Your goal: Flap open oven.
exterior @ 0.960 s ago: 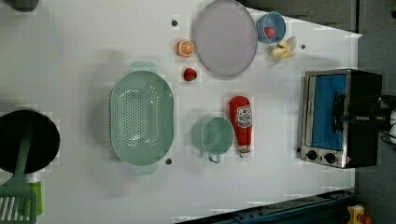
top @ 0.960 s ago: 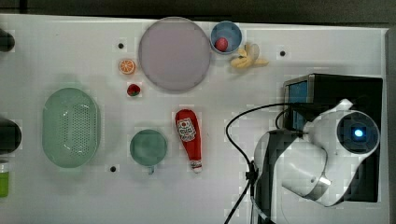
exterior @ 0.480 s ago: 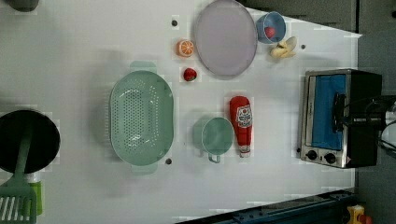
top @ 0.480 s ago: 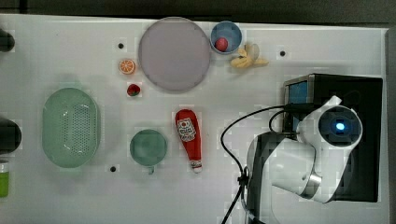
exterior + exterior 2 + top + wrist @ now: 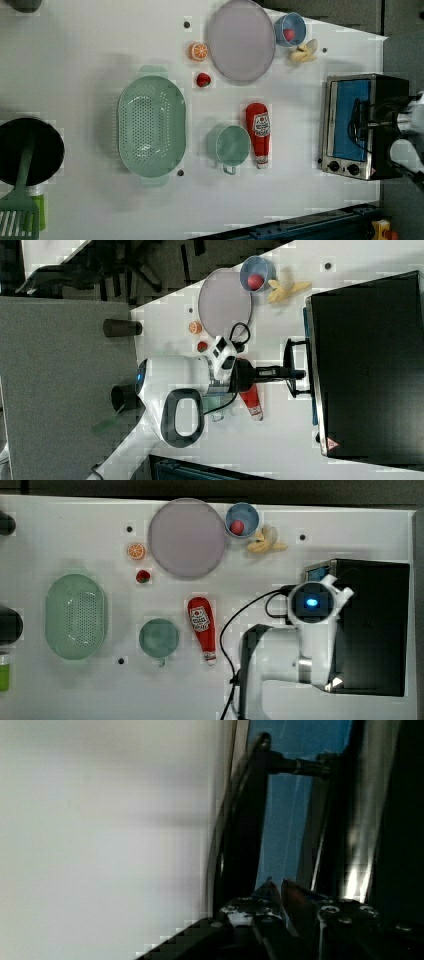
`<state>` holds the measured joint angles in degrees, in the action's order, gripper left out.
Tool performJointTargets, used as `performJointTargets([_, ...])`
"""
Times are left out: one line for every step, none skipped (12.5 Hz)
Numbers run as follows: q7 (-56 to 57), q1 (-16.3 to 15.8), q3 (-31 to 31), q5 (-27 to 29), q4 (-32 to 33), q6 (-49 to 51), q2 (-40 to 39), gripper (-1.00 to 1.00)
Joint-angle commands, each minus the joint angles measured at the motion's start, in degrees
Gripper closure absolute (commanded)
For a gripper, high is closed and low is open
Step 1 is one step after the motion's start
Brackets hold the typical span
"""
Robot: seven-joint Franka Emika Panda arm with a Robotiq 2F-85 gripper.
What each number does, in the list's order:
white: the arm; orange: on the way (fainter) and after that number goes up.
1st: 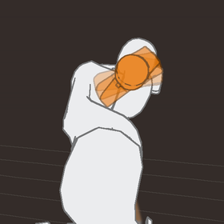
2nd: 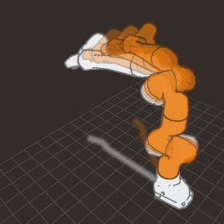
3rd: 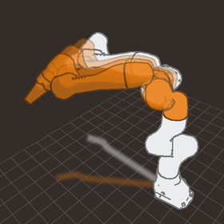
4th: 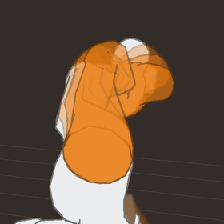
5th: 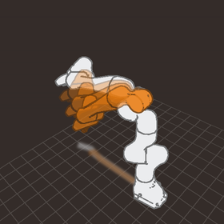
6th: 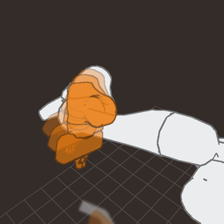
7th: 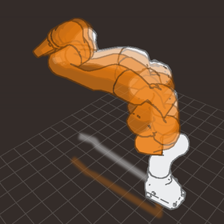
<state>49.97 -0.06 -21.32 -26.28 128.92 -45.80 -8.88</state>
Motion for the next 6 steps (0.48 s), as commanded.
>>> performJointTargets([-15.3, -4.4, 4.4, -6.1, 1.4, -0.1, -2.3, 0.65])
performJointTargets([-19.5, -4.9, 5.4, -8.8, 1.4, 0.0, -3.6, 0.65])
performJointTargets([-23.6, -5.4, 6.4, -11.2, 1.4, -0.1, -5.0, 0.65])
performJointTargets([-27.5, -6.0, 7.4, -13.4, 1.4, 0.0, -6.5, 0.65])
performJointTargets([-31.1, -6.7, 8.2, -15.1, 1.3, 0.0, -8.1, 0.65])
performJointTargets([-34.4, -7.3, 8.9, -16.4, 1.1, -0.1, -9.7, 0.65])
